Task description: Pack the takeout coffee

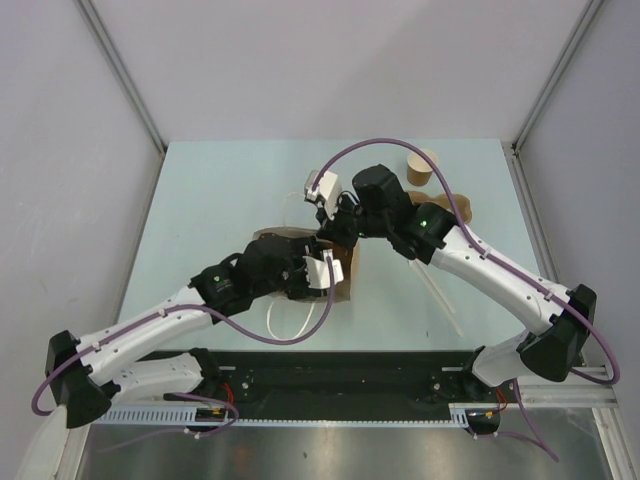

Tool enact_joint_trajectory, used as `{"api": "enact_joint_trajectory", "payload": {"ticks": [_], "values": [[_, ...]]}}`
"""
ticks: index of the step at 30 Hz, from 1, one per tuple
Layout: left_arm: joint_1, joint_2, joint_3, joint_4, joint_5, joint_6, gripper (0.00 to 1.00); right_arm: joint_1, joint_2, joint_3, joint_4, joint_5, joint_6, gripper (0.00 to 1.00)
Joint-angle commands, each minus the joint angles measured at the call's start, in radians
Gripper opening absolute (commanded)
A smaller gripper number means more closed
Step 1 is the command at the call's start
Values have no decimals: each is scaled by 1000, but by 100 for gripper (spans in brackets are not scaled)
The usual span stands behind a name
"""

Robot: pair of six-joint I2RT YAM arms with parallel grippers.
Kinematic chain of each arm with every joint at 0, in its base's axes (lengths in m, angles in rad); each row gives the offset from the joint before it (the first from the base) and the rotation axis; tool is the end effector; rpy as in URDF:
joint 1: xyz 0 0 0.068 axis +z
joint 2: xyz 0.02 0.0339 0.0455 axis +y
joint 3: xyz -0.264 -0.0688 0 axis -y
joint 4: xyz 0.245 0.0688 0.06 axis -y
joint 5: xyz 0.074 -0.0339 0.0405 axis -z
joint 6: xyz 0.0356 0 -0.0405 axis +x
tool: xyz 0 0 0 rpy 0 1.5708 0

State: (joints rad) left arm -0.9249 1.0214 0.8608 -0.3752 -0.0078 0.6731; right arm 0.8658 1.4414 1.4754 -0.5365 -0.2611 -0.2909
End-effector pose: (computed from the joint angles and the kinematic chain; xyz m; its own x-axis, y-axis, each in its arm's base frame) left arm 0.1374 -0.1818 0.3027 0.2550 0.6973 -0.6698 0.8128 0.2206 0.5392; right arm 0.2028 0.2525 0.3914 -0.0459 -0.4815 -0.8752 -0.9348 0.3295 -0.1323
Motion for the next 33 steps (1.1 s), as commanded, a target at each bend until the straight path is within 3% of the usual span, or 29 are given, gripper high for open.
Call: {"api": "enact_joint_trajectory", "payload": {"ticks": [1, 9, 16, 22, 33], "values": [[-8, 34, 1, 61, 57, 39, 21, -17, -26, 3, 47, -49, 24, 0], [-8, 91, -6, 67, 74, 68, 20, -79, -18, 11, 35, -196, 22, 0], [18, 129, 70, -36, 37, 79, 18, -105, -4, 26, -11, -285, -16, 0], [75, 121, 138, -158, 25, 117, 18, -126, 30, 63, -46, -317, -44, 0], [139, 137, 158, -197, -32, 178, 19, -157, 74, 102, -68, -369, -54, 0]]}}
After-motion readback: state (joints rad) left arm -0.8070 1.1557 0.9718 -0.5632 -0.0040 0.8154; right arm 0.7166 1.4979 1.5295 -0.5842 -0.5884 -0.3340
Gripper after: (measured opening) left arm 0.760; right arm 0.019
